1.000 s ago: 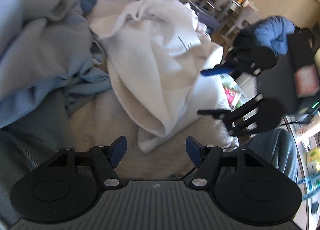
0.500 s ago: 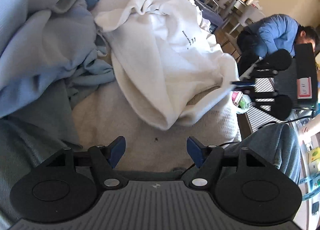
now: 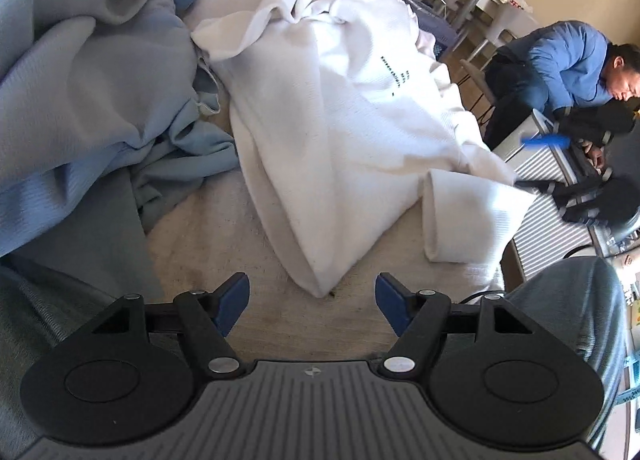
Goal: Fold clothes
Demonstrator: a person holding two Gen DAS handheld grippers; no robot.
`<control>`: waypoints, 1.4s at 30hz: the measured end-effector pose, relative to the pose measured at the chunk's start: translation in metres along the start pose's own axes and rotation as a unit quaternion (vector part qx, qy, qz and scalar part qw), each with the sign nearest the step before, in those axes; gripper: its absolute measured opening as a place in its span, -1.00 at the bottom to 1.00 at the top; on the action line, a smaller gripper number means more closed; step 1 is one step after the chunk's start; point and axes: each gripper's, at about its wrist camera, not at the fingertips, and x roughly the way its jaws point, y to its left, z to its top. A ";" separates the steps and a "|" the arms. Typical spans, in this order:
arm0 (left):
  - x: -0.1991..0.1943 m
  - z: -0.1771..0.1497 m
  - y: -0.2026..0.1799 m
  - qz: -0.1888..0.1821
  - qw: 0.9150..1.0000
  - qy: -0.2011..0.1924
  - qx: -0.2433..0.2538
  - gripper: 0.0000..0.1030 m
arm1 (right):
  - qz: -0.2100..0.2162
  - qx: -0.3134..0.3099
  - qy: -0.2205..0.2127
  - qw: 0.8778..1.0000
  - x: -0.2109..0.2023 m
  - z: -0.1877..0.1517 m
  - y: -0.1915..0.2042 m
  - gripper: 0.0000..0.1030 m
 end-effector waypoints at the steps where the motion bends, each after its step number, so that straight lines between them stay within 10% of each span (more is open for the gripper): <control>1: 0.005 0.000 -0.001 0.000 1.000 0.002 0.004 0.25 | -0.003 -0.002 -0.015 1.000 -0.002 0.004 -0.002 -0.14; 15: 0.065 0.002 -0.017 0.041 0.998 0.045 -0.026 0.06 | -0.040 -0.175 0.023 0.984 0.086 0.001 0.034 -0.30; 26: 0.062 0.006 -0.019 -0.025 0.999 0.044 -0.015 -0.76 | -0.057 -0.226 0.026 0.972 0.109 -0.013 0.042 -0.59; 34: 0.001 0.039 -0.043 -0.118 0.978 0.109 0.137 -0.96 | -0.025 -0.226 0.037 0.973 0.054 -0.022 0.029 -0.72; 38: -0.039 0.031 -0.067 -0.185 0.951 0.147 0.201 -0.96 | 0.027 -0.226 0.070 0.971 0.021 -0.036 0.031 -0.73; 42: -0.033 0.007 -0.073 -0.181 0.941 0.174 0.225 -0.95 | 0.088 -0.176 0.095 0.976 0.014 -0.048 0.032 -0.73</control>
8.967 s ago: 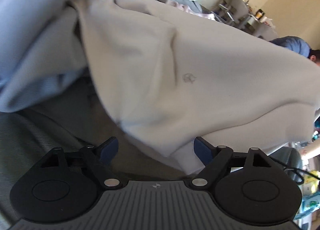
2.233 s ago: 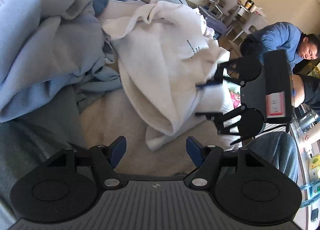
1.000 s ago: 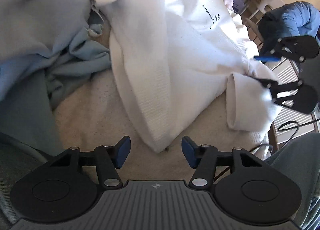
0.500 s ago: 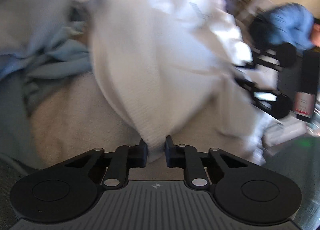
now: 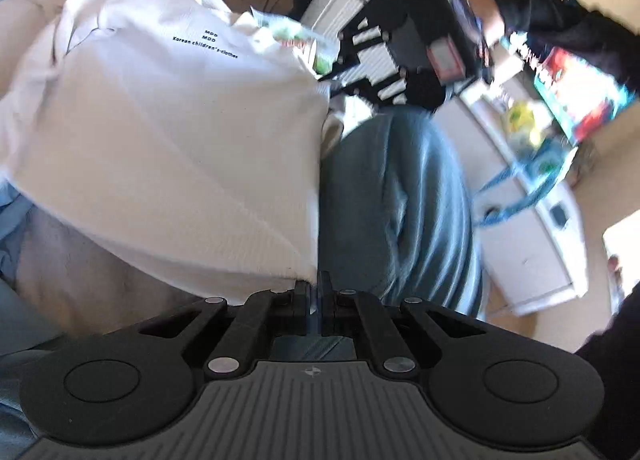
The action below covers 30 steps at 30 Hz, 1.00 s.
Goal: Fold clothes
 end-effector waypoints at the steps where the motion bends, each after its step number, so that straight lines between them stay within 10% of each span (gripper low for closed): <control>1: 0.009 -0.004 0.006 0.008 1.000 0.007 -0.017 -0.95 | 0.005 0.015 0.001 1.000 0.006 0.000 0.001 -0.73; 5: 0.022 -0.014 0.022 0.015 0.997 0.010 -0.072 -0.89 | 0.013 0.062 0.008 0.998 0.025 -0.003 -0.008 -0.67; 9: -0.008 -0.020 0.031 0.021 0.994 -0.023 -0.109 0.04 | 0.042 0.130 -0.019 0.990 0.006 -0.007 -0.034 -0.52; 16: -0.048 0.000 0.058 0.098 0.979 -0.103 -0.145 0.25 | 0.030 0.251 -0.140 0.957 -0.054 -0.002 -0.083 -0.20; 22: -0.068 0.043 0.079 0.212 0.957 -0.167 -0.104 0.57 | -0.012 0.319 -0.160 0.934 -0.044 0.028 -0.134 -0.19; 30: -0.009 0.097 0.105 0.314 0.939 -0.138 -0.026 0.59 | 0.010 0.349 -0.195 0.916 -0.001 0.036 -0.202 0.03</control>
